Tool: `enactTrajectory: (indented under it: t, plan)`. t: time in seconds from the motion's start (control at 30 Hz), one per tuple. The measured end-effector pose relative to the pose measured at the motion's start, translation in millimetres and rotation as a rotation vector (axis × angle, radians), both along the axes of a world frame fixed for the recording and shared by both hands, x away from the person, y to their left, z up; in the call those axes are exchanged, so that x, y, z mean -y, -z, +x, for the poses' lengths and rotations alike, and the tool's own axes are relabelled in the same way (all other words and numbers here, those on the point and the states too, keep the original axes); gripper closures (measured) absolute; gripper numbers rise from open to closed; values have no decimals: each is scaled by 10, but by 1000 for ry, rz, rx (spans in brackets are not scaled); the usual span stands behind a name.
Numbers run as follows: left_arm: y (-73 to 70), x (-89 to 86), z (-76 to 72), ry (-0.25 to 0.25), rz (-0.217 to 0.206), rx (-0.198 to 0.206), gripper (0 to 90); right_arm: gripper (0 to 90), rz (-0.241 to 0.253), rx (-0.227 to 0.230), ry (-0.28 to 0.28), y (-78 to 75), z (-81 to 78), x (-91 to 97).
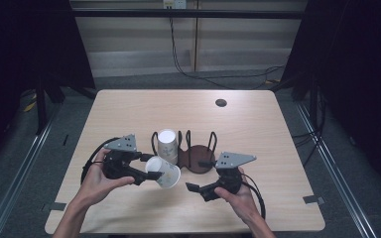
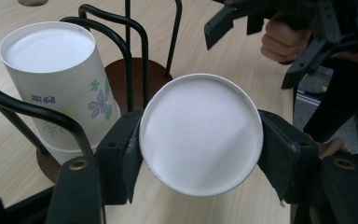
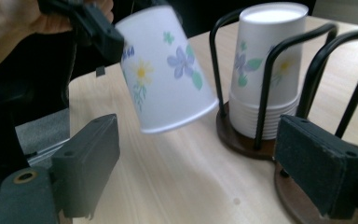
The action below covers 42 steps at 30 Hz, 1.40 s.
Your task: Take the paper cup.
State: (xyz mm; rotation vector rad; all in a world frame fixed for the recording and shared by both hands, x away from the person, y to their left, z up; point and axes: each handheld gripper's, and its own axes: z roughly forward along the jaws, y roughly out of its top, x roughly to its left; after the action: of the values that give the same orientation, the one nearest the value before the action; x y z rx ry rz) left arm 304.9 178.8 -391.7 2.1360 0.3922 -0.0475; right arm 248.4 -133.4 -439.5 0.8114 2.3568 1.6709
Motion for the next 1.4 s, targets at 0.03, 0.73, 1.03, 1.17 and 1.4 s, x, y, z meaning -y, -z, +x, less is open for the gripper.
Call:
enactTrajectory:
  t: [0.03, 0.73, 1.03, 1.17, 1.4]
  plan:
    - [10, -2, -6, 0, -2, -5, 361, 137, -10, 1, -4, 15, -7, -10]
    - [31, 179, -125, 56, -45, -47, 365, 139, 12, 33, -97, 70, -60, -141]
    - [13, 229, -150, 71, -40, -65, 366, 154, 16, 48, -121, 69, -60, -154]
    - [17, 241, -147, 80, -48, -75, 366, 154, 10, 50, -132, 76, -74, -183]
    - [17, 283, -156, 87, -67, -86, 367, 182, -1, 53, -136, 94, -69, -216]
